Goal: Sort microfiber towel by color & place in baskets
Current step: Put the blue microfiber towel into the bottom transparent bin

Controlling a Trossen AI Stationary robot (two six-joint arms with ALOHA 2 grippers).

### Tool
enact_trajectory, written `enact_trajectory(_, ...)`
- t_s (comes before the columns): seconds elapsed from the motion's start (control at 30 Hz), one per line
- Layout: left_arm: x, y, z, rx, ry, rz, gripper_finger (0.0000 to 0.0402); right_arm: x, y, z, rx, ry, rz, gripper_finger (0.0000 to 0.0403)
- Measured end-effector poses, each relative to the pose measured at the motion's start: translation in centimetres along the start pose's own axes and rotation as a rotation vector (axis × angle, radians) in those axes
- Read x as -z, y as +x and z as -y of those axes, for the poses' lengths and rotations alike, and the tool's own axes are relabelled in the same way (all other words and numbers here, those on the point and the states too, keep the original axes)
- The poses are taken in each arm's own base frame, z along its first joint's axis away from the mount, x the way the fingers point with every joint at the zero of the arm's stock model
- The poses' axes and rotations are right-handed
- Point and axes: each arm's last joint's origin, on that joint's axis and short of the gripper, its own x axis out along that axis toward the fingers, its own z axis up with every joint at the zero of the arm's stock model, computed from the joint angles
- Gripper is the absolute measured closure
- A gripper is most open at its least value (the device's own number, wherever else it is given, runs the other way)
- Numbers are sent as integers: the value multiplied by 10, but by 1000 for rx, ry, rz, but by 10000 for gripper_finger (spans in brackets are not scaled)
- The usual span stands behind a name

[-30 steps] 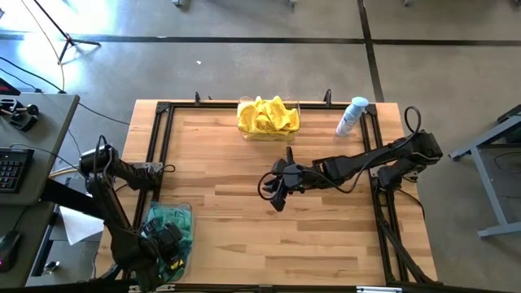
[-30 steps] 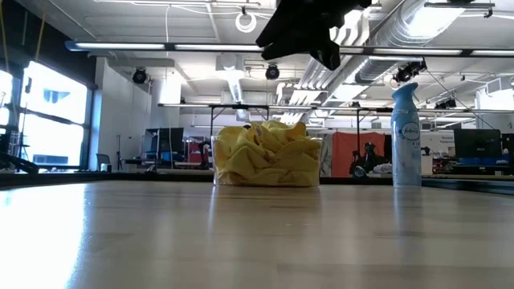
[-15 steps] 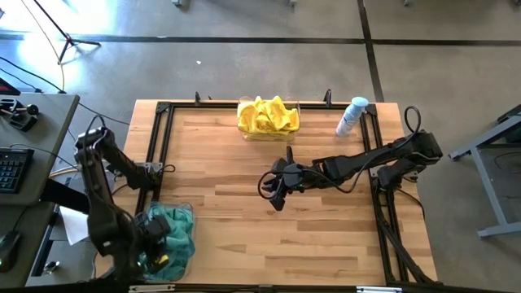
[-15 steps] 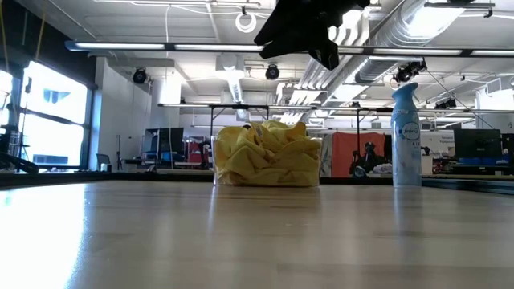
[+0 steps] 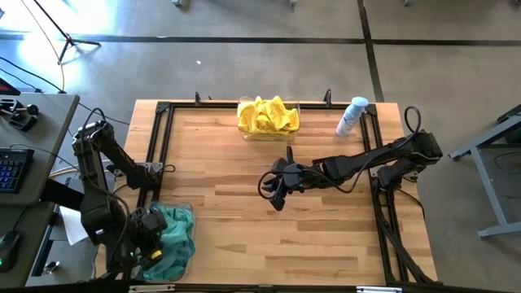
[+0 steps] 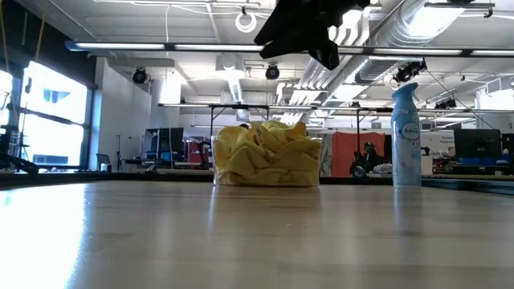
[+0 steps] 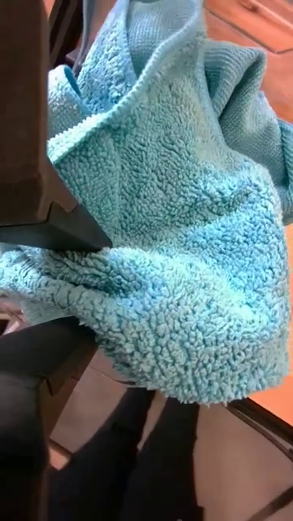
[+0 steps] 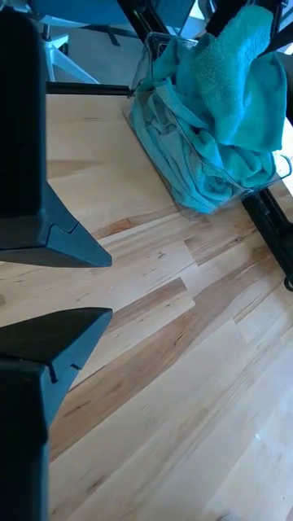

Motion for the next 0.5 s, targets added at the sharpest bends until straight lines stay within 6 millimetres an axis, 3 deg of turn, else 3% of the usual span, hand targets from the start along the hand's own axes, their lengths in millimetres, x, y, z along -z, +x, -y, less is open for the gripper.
enact_trajectory(0.13, 1, 0, 0, -7, 69, -33, 279, 0, 0, 0, 0, -1, 0, 318)
enact_trajectory(0.37, 7, -1, -3, -47, 144, -266, 280, 0, 0, 0, 0, -2, 0, 318)
enact_trajectory(0.5, 4, -1, -8, -101, 95, -160, 280, 0, 0, 0, 0, -3, 0, 318)
